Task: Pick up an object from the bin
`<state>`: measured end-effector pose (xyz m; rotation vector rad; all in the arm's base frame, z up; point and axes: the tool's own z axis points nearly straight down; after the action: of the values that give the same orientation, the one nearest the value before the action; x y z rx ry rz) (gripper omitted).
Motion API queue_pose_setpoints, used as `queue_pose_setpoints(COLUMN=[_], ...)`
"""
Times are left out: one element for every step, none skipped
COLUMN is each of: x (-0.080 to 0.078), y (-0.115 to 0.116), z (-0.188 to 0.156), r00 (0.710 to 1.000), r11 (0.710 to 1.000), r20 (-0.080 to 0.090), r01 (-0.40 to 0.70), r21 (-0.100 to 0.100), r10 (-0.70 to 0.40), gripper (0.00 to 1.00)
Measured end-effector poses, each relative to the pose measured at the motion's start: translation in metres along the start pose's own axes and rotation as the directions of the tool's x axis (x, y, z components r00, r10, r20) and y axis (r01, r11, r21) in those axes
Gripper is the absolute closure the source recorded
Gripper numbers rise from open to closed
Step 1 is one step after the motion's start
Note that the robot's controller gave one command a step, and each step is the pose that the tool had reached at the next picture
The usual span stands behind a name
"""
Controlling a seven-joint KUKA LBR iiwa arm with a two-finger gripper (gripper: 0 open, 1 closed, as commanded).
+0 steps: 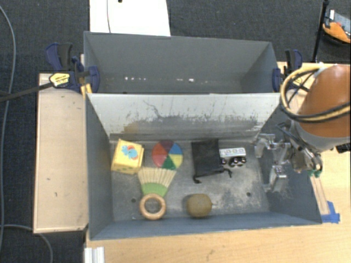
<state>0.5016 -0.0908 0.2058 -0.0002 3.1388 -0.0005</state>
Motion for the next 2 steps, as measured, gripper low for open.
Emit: queue_pose_setpoints(x=[-0.023,-0.064], y=[0.025,0.052], z=[0.036,0.077], r00=[0.993,0.958], r11=[0.993,0.958], r20=[0.002,0.006], r01=[0.119,0.288], r21=[0.0,0.001], r10=[-0.119,-0.288], gripper=[0.0,0.0])
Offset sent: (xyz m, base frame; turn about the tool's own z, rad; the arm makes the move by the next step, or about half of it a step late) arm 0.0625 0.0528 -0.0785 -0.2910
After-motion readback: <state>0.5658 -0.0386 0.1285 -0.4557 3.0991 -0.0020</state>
